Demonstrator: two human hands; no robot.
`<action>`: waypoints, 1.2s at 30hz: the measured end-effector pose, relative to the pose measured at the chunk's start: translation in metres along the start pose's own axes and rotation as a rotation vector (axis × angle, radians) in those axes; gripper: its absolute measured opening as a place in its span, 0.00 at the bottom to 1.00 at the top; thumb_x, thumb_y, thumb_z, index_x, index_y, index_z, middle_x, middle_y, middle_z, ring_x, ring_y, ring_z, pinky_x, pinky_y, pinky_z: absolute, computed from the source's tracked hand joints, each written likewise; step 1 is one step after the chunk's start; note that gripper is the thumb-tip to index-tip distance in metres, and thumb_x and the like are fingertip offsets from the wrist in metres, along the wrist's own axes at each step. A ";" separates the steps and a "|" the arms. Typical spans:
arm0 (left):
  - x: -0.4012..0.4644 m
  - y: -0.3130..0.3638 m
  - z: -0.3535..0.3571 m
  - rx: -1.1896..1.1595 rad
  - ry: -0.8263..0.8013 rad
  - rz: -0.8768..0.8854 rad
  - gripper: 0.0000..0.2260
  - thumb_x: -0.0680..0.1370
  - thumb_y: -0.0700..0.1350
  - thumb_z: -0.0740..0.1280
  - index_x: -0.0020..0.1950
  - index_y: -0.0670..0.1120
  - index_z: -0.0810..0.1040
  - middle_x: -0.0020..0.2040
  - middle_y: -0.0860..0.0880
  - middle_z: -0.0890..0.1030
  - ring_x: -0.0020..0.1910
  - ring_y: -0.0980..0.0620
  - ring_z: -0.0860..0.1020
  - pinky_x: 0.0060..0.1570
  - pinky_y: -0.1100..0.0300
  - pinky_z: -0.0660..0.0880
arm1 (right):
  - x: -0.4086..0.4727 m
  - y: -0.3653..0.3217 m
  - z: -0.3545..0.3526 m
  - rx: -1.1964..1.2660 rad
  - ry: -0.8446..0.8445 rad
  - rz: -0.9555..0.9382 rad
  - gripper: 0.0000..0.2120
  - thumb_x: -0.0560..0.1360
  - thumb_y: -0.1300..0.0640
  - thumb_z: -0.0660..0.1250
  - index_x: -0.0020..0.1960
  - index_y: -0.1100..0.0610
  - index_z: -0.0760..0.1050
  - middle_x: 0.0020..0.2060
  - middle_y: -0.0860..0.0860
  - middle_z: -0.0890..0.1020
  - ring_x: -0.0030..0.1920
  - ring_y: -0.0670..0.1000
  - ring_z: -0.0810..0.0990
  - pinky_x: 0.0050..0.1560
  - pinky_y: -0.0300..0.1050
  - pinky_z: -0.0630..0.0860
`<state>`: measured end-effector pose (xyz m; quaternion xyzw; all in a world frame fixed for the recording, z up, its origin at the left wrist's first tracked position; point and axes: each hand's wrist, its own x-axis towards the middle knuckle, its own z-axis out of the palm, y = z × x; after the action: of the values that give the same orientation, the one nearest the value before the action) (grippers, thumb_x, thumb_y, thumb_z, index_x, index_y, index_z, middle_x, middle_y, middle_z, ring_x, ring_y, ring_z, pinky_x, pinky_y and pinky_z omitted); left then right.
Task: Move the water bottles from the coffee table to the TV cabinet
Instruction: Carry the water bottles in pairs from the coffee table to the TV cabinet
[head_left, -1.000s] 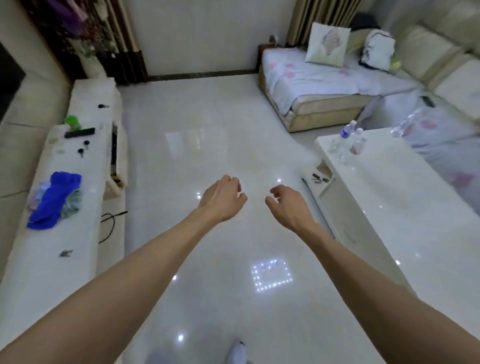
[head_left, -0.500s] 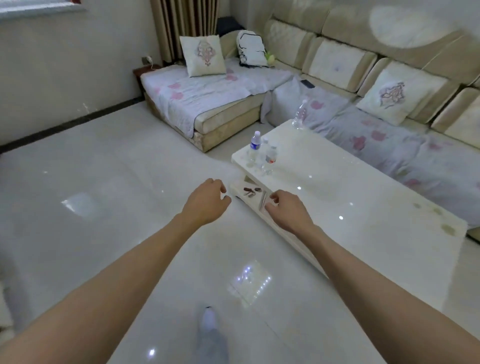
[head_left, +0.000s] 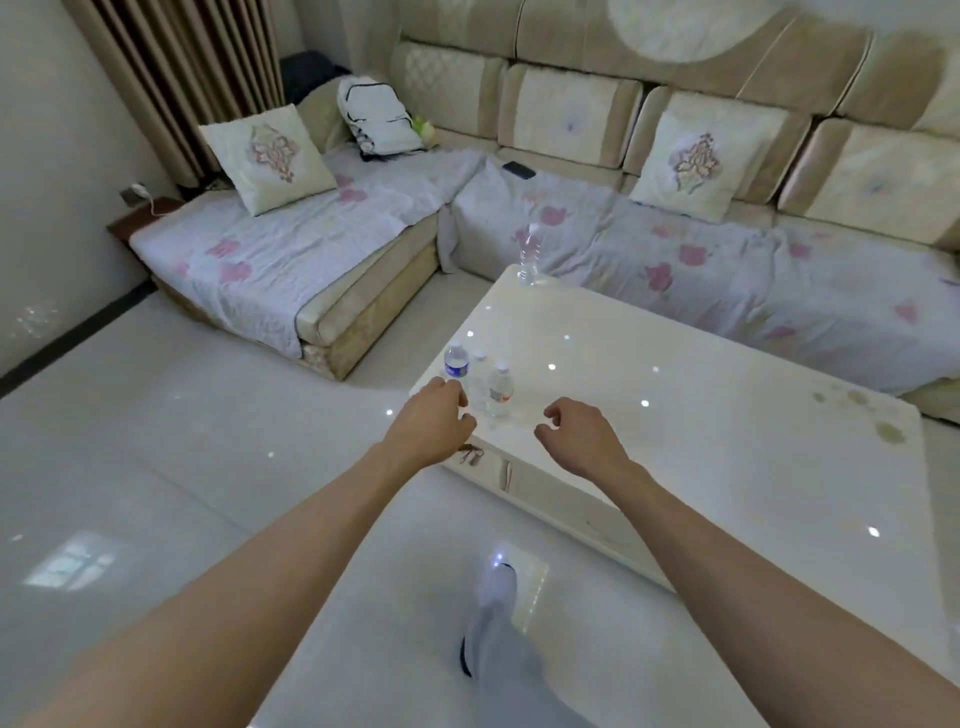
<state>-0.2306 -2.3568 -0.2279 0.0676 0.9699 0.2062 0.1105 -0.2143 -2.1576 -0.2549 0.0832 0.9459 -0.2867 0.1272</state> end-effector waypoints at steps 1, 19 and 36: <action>0.025 -0.003 0.000 0.006 -0.012 0.004 0.14 0.76 0.46 0.64 0.61 0.43 0.75 0.57 0.43 0.76 0.55 0.45 0.76 0.53 0.57 0.71 | 0.024 0.000 0.000 0.001 0.001 0.010 0.20 0.75 0.52 0.64 0.65 0.58 0.73 0.60 0.56 0.79 0.61 0.56 0.76 0.59 0.48 0.73; 0.343 -0.054 0.063 0.013 -0.369 -0.026 0.23 0.73 0.36 0.67 0.68 0.42 0.68 0.63 0.42 0.71 0.57 0.42 0.77 0.55 0.54 0.73 | 0.304 -0.016 0.071 -0.069 -0.196 0.157 0.25 0.74 0.56 0.65 0.70 0.56 0.64 0.62 0.58 0.71 0.53 0.60 0.79 0.53 0.52 0.76; 0.433 -0.096 0.181 0.403 -0.526 0.294 0.17 0.73 0.32 0.69 0.59 0.41 0.72 0.59 0.42 0.69 0.48 0.45 0.78 0.42 0.58 0.74 | 0.393 0.020 0.169 -0.070 -0.206 0.430 0.18 0.74 0.66 0.65 0.63 0.59 0.69 0.59 0.58 0.70 0.52 0.59 0.79 0.49 0.52 0.79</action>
<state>-0.6134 -2.2975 -0.5090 0.2774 0.9095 0.0000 0.3097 -0.5515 -2.2033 -0.5148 0.2485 0.8977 -0.2272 0.2841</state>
